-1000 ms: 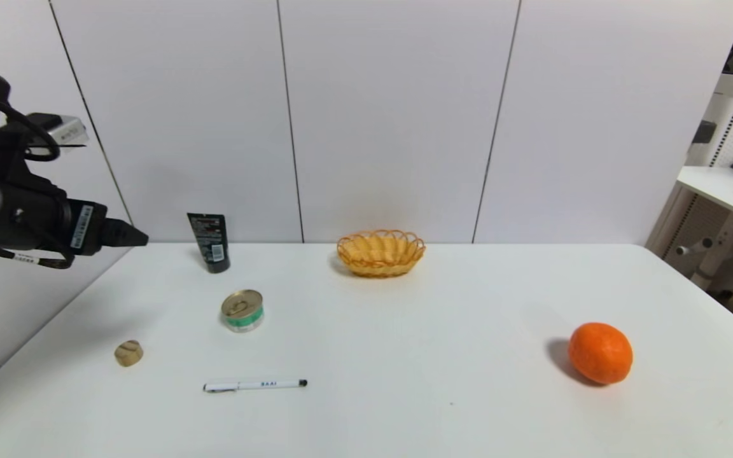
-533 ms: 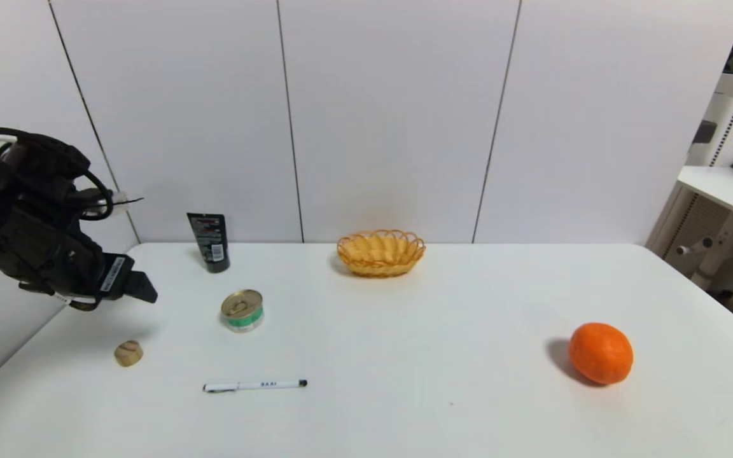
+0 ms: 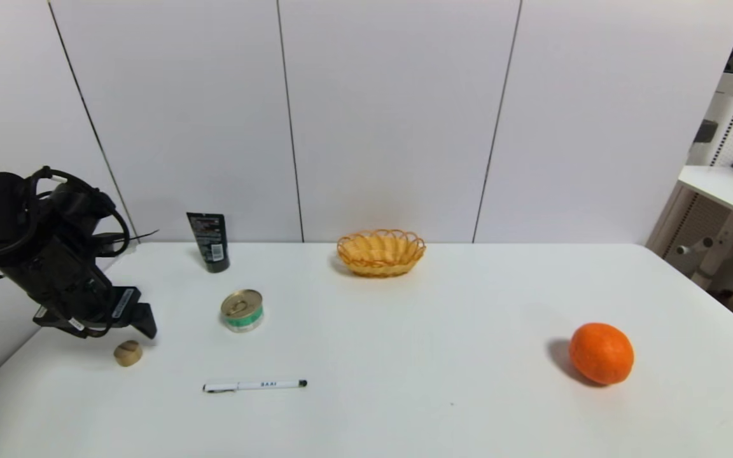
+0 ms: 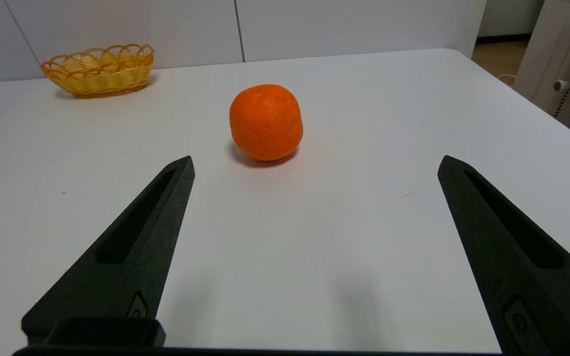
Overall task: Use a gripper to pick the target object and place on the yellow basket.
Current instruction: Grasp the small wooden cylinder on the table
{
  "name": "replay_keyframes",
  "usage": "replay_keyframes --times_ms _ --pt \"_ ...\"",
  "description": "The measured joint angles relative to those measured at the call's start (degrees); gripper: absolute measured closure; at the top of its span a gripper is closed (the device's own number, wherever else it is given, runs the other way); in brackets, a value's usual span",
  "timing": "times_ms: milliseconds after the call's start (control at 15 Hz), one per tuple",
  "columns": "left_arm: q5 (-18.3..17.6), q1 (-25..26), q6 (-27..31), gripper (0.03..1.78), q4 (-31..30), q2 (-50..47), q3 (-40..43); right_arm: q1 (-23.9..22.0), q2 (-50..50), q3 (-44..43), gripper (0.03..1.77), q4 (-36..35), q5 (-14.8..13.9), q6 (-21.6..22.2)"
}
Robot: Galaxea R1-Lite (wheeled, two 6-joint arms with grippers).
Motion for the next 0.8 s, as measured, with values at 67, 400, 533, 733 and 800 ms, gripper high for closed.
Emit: replay_keyframes --times_ms 67,400,533,733,800 --pt "-0.02 0.0 0.0 0.12 0.2 0.77 -0.02 0.0 0.0 0.0 0.1 0.0 0.0 0.02" --pt "0.0 0.05 0.06 0.12 0.33 3.0 0.05 0.0 0.0 0.0 0.1 0.04 -0.01 -0.02" --pt "-0.04 0.0 0.06 0.12 0.39 3.47 0.06 0.0 0.0 0.0 0.1 0.02 0.0 0.0" --pt "-0.15 -0.06 0.13 0.12 0.44 4.27 0.06 0.0 0.0 0.0 0.1 0.02 0.0 0.02" --pt "-0.13 -0.09 0.04 0.12 0.61 4.44 0.06 0.0 0.0 0.0 0.1 0.0 0.0 0.0"
